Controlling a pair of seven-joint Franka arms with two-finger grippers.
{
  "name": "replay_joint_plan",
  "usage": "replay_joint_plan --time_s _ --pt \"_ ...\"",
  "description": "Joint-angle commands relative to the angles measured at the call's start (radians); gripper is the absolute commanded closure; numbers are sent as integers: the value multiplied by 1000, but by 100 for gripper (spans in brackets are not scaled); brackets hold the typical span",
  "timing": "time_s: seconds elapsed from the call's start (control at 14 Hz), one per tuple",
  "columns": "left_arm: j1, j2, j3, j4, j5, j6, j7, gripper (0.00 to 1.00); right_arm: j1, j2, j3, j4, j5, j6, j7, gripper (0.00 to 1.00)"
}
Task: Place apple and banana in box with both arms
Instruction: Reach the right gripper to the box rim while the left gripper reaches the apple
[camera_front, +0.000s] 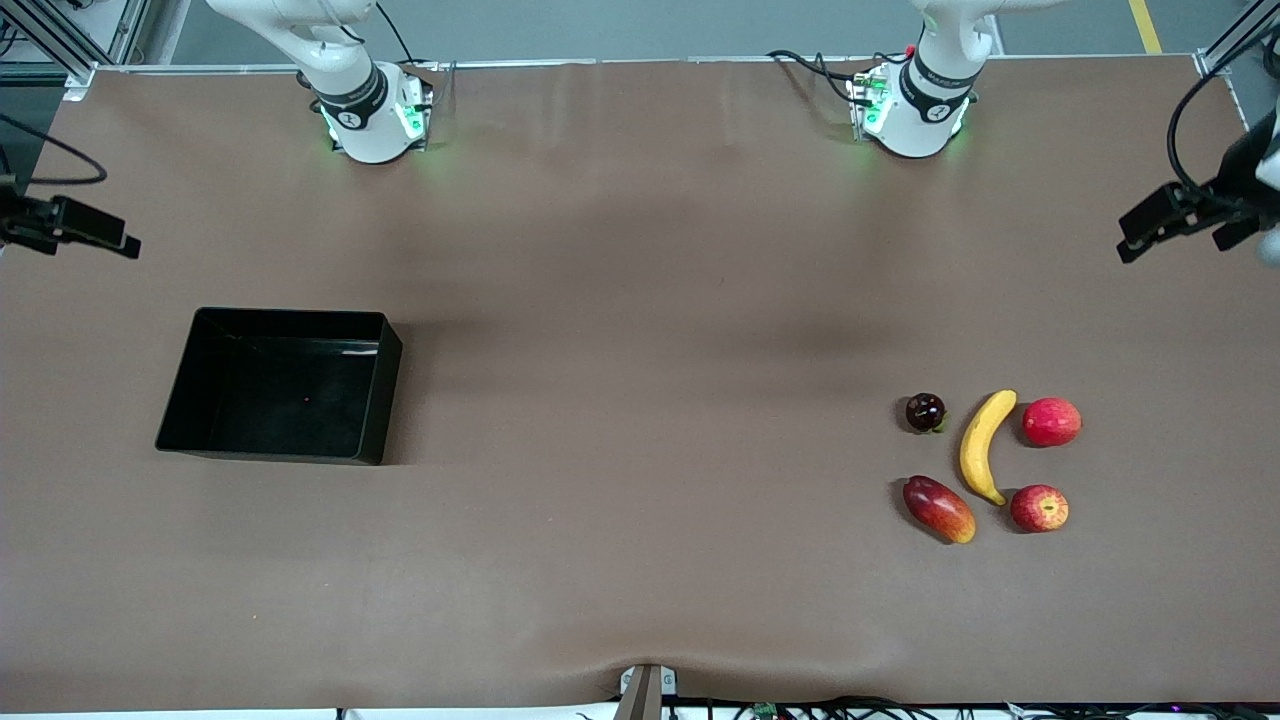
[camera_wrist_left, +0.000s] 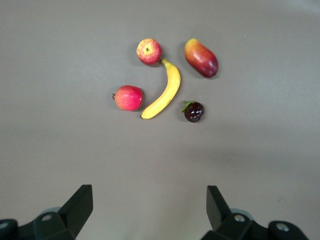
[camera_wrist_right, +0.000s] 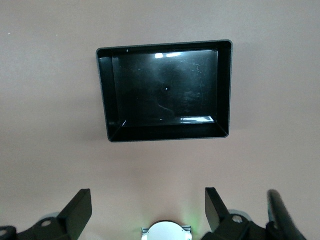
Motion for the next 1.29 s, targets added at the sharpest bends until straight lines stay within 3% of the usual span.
replay_joint_plan --time_s 0.0,0.29,0.5,0.79,1.0,1.22 --pt "2 92 -3 45 14 8 10 0 -50 62 11 45 -5 20 -5 0" --pt "17 191 -3 44 41 193 8 0 -67 123 10 45 -15 72 -5 0" --pt "20 302 -3 45 40 344 8 0 -125 240 11 42 -15 138 -24 0" --pt "37 455 -2 48 38 546 4 0 -190 355 11 27 -15 254 -231 0" --pt "29 605 18 172 67 560 10 0 -218 418 10 11 -19 288 -238 0" --pt "29 696 37 220 75 602 111 0 -219 418 10 -97 -67 406 -265 0"
